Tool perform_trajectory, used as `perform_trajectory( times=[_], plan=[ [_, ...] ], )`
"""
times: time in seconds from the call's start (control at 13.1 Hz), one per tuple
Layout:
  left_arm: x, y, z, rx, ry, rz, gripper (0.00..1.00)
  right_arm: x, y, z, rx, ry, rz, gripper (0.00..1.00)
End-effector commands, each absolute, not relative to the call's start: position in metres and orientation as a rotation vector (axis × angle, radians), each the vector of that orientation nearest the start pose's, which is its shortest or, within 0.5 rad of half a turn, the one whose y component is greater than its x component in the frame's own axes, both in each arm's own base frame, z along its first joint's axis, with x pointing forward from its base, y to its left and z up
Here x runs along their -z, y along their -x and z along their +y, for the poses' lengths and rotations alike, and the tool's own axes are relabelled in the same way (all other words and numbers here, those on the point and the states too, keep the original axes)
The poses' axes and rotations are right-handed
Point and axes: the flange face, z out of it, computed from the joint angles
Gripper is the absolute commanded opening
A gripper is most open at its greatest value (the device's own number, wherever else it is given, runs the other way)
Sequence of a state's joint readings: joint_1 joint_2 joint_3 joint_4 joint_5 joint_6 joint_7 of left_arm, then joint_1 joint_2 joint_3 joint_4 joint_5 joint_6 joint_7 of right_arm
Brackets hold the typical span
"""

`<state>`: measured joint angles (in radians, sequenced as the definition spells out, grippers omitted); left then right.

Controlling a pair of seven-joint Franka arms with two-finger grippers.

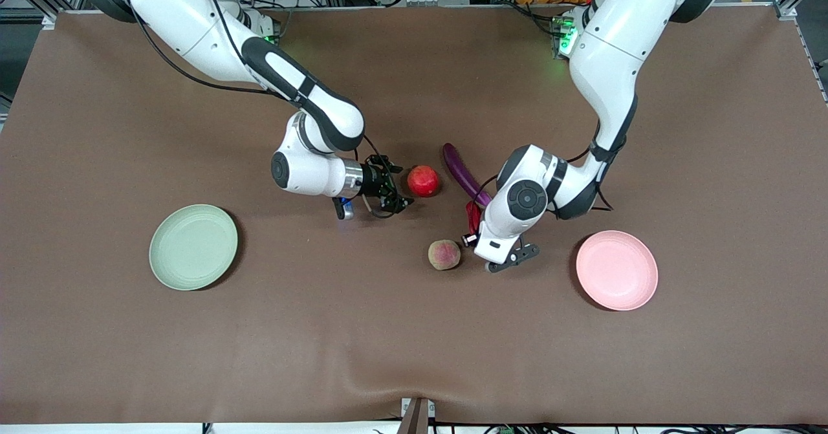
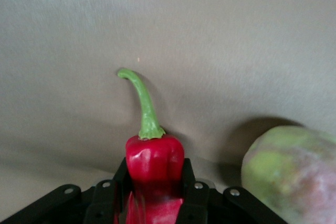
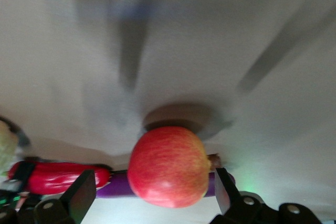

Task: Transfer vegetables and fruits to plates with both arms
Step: 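Close the right gripper on the apple while the left gripper grasps the pepper, then carry the pepper to the pink plate while the right gripper carries the apple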

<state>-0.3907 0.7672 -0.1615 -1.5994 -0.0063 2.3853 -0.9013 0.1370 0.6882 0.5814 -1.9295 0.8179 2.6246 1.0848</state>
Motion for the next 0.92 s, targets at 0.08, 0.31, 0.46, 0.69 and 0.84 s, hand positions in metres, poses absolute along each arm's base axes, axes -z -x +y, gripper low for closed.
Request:
perform_trajectory(
  times=[0.08,0.31,0.46,0.69,0.84],
  plan=[
    [-0.27,-0.643,-0.303,0.039,3.184,-0.694,0.0,-0.186,-0.474,0.4,-0.708,2.047,1.507,1.0],
    [-0.311,-0.69,-0.203,0.064,3.204,-0.503,0.0,-0.18,-0.46,0.417,-0.646,2.037,1.521,1.0],
    [-0.301,-0.707,-0.133,0.063,3.209,-0.411,0.0,-0.174,-0.457,0.419,-0.64,2.048,1.512,1.0],
    [-0.275,-0.722,-0.071,0.046,3.207,-0.359,0.0,-0.169,-0.455,0.421,-0.617,2.065,1.491,0.63],
    [-0.252,-0.726,-0.046,0.051,3.176,-0.398,0.0,-0.171,-0.459,0.417,-0.608,2.057,1.497,0.42]
  ],
)
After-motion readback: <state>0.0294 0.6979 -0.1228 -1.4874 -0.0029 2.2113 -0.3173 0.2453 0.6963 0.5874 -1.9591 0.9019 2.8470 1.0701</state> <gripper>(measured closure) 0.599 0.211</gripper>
